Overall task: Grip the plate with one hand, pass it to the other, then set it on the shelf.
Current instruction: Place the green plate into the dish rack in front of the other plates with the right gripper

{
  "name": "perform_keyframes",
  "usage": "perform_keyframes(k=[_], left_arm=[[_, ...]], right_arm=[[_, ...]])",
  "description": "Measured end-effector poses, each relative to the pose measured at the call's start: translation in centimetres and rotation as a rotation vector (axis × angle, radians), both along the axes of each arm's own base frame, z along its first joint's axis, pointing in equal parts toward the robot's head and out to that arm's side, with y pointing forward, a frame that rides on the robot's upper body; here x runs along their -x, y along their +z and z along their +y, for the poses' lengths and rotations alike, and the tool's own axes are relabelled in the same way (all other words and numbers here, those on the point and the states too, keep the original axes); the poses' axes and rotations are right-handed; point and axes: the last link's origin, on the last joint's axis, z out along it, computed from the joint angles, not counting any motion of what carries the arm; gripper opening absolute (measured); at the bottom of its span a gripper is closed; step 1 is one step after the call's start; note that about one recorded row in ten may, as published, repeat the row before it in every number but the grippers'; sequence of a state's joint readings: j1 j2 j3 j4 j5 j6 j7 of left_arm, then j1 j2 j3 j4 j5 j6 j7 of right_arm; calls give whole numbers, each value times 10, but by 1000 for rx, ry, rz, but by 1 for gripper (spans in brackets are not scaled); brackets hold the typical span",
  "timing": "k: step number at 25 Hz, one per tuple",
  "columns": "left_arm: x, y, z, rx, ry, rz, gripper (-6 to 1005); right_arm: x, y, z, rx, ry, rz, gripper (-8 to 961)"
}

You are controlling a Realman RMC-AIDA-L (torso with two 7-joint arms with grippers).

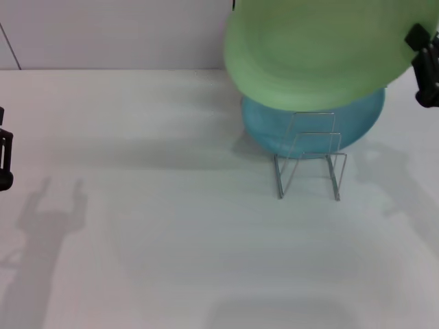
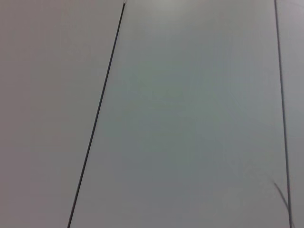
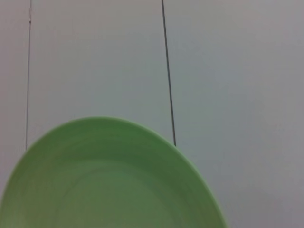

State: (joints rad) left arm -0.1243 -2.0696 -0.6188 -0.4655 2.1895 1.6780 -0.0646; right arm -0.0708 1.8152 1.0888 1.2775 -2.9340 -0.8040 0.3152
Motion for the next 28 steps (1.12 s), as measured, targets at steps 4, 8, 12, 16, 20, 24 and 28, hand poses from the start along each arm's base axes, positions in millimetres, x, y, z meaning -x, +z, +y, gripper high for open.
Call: perform_keyframes(k=[4, 8, 12, 16, 20, 24, 28], left_arm=[[-3, -3, -1, 10, -1, -16, 543], [-5, -6, -3, 26, -9, -19, 543], [-6, -10, -4, 43, -15, -19, 543], [-8, -13, -6, 57, -24, -22, 544], [-9, -14, -6, 65, -29, -26, 544], [-10, -15, -7, 75, -36, -29, 544], [-12, -17, -8, 83, -44, -32, 544]], right_arm=[[-13, 1, -3, -14, -36, -26, 26], [-21, -2, -2, -13, -50, -40, 26], [-25, -6, 1, -5, -48, -50, 26], [-28, -13, 2, 11, -52, -61, 26], [-33, -20, 2, 6, -57, -60, 26], [-38, -24, 2, 4, -67, -60, 25], [-41, -27, 2, -6, -74, -63, 25]])
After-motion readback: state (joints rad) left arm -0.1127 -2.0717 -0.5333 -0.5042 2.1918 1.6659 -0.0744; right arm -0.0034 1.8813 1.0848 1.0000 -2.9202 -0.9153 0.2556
